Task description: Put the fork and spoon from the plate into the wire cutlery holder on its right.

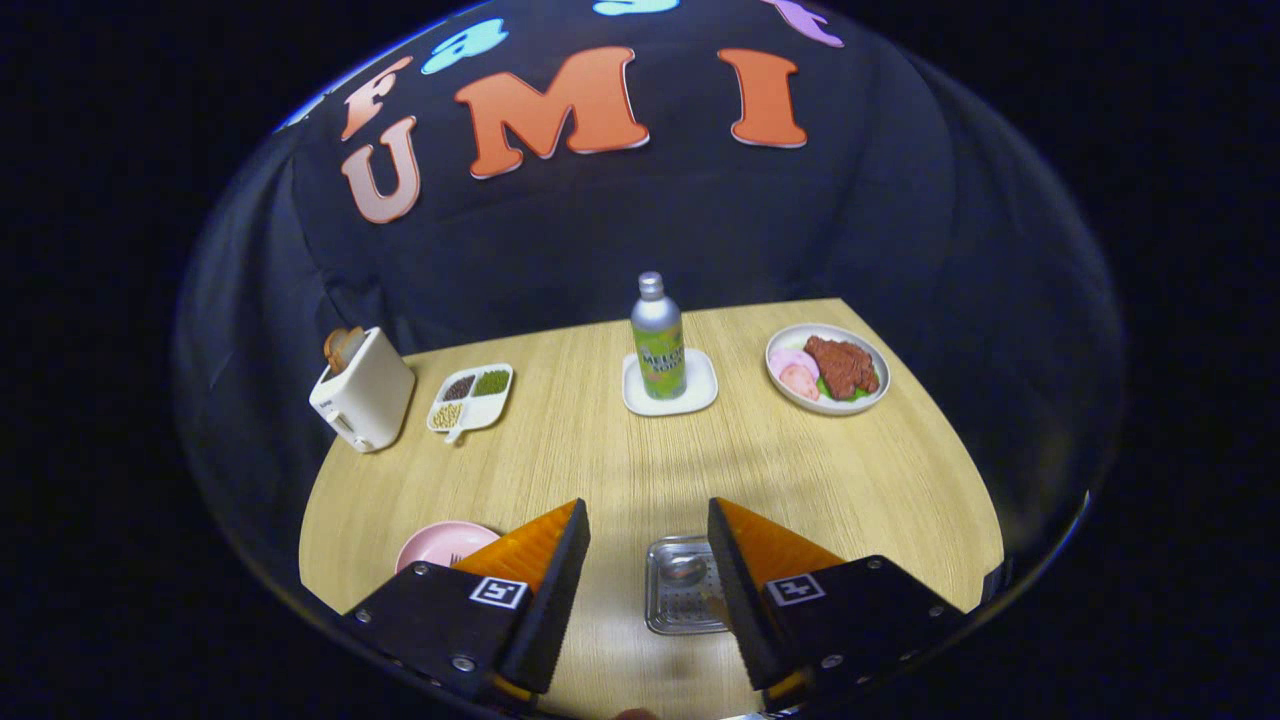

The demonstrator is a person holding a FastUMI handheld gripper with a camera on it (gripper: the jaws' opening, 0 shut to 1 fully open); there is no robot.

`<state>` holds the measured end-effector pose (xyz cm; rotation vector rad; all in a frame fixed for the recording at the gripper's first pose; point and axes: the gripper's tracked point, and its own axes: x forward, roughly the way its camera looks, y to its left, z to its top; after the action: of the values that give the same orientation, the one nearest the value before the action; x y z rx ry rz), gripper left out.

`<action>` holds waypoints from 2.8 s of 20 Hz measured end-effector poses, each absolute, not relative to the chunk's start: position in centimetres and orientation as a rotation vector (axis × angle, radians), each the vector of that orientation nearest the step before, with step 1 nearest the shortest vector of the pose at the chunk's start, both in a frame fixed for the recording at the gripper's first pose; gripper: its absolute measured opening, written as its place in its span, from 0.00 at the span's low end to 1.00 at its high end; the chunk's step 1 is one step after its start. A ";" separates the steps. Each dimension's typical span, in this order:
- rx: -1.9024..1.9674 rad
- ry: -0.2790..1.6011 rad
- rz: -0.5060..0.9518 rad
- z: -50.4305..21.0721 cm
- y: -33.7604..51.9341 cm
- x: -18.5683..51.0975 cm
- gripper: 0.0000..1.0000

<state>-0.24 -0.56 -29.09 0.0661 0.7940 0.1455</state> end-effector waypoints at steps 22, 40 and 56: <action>0.021 0.578 0.167 -25.5 16.7 -5.7 0.94; -0.058 1.347 0.232 -44.8 23.5 -18.4 0.63; -0.043 1.424 0.270 -43.2 20.1 -16.3 0.05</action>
<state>-16.33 20.07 -43.16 -0.0429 1.4241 0.2698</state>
